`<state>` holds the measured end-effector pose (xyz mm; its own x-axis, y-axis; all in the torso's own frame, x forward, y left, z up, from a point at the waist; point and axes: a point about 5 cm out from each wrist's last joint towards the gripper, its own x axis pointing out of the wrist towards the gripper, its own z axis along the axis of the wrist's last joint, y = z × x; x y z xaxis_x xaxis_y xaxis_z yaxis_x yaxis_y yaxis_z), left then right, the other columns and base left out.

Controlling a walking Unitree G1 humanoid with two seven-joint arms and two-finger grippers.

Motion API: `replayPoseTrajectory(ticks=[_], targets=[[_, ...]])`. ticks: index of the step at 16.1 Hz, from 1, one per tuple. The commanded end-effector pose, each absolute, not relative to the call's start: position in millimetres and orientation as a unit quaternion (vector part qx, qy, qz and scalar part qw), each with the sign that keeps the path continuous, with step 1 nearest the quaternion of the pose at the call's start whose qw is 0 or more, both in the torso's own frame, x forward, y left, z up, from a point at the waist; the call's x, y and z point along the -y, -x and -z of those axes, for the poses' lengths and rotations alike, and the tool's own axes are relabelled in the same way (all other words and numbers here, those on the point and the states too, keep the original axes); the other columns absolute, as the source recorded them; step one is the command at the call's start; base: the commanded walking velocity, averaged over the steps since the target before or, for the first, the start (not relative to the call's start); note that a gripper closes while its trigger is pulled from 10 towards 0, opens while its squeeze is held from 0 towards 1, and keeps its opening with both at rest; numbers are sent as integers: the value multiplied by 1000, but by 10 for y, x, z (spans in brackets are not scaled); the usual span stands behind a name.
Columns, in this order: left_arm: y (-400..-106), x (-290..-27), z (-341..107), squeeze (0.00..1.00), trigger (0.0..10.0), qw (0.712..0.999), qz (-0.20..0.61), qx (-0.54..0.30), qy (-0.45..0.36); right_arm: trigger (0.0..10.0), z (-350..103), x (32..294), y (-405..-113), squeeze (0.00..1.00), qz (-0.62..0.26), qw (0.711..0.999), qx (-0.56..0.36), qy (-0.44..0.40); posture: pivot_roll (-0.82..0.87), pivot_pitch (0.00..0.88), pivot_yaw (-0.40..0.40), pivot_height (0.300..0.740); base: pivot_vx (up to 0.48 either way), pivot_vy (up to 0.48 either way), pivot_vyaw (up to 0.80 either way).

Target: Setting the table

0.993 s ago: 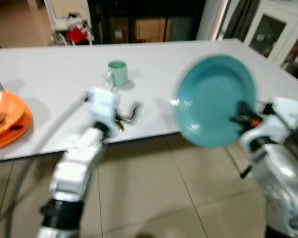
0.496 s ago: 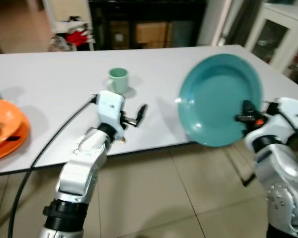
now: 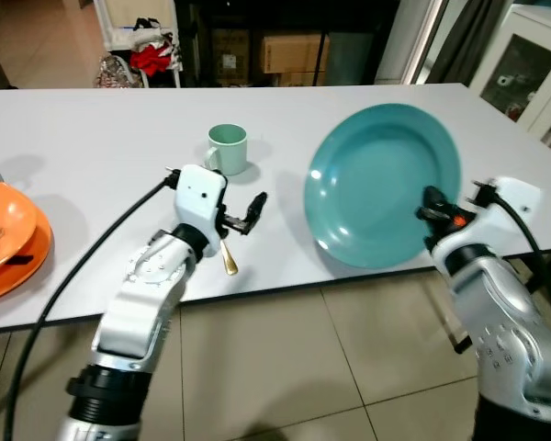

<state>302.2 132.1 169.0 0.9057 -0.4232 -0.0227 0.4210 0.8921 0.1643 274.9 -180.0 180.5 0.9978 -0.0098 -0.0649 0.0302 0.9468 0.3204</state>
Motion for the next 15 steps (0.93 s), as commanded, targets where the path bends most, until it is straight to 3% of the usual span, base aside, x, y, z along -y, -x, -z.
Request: replayPoseTrajectory(ticks=[1,7,11,15], targets=[[-3015,-1302,-1726,0,10000,968,235,8,-85,10000,-1863,1784,-2787,0,-4,985,-19,-169,34,0,-50,740,0,0,0],[-2930,-1282,-1726,0,10000,935,339,-23,-106,10000,-1728,1848,-3248,0,-38,955,-60,-290,45,0,-25,740,0,0,0],[-2854,-1299,-1662,0,10000,921,368,-51,-120,10000,-1444,1801,-3421,0,-53,897,-149,-413,62,0,-22,740,0,0,0],[-2835,-1323,-1676,0,10000,916,376,-60,-126,10000,-1257,1687,-3489,0,-63,867,-207,-449,72,0,-17,740,0,0,0]])
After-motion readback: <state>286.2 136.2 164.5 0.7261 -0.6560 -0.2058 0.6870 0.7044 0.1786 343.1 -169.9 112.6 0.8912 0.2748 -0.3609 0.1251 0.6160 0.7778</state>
